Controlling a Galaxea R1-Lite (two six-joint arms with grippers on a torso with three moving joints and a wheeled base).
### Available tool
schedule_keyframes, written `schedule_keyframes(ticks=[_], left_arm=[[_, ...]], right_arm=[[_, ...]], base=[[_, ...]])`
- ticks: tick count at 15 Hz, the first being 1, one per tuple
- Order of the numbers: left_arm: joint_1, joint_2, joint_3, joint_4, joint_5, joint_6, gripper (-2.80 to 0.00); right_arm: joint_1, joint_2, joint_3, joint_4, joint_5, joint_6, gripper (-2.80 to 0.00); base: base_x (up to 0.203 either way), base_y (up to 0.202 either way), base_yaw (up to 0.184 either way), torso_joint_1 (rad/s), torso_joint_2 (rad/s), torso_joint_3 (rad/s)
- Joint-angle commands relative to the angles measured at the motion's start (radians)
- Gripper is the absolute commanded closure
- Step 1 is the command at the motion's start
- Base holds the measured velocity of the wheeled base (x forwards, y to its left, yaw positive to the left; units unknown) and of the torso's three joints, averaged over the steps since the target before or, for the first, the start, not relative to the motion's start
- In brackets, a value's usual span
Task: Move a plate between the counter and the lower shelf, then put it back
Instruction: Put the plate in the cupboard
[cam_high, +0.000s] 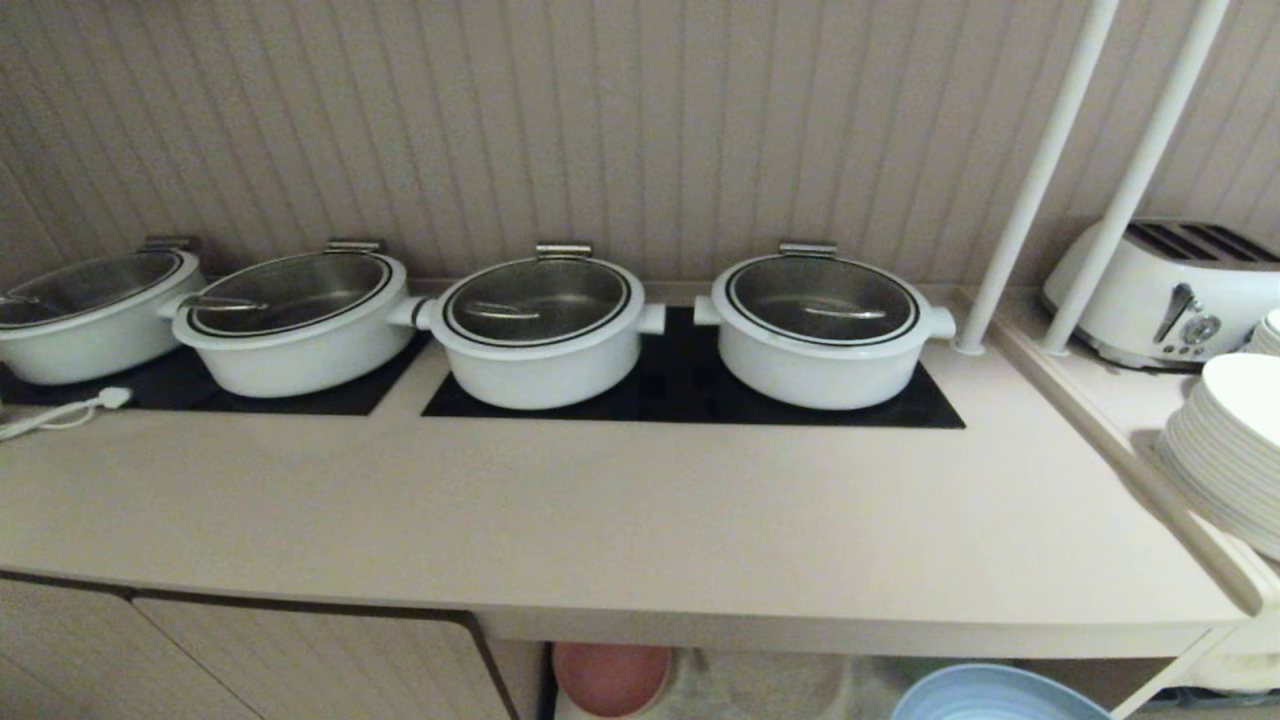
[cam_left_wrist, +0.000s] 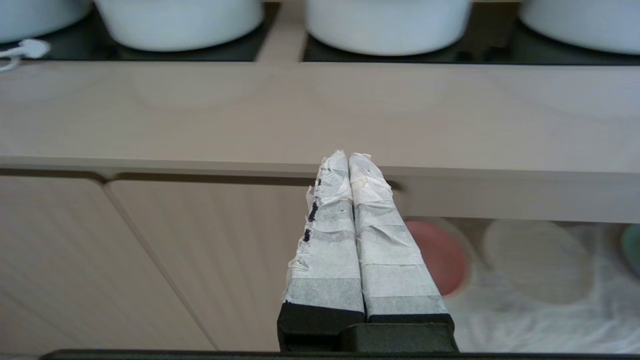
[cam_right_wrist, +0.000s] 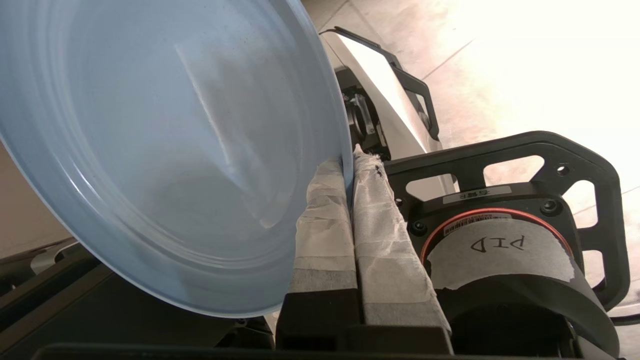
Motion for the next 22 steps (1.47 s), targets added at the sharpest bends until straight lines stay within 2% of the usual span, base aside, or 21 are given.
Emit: schedule_keyframes(ticks=[1,10,22], left_arm=[[0.0,0.0,0.0,0.0,0.001,0.0,0.0],[0.0,0.0,0.0,0.0,0.001,0.0,0.0],[0.0,0.0,0.0,0.0,0.001,0.0,0.0]], right_arm=[[0.0,0.0,-0.001,0.003,0.001,0.004,0.0],[0.0,-0.018,0.001,0.008,0.001,0.004,0.0],[0.002,-0.038,0.004,0.024,0.002,0.004,0.0]], base=[[0.0,-0.194,0.001,-0.002,0.01,-0.001],[0.0,-0.187,0.001,0.0,0.0,0.001],[0.0,-0.006,0.0,0.0,0.0,0.0]])
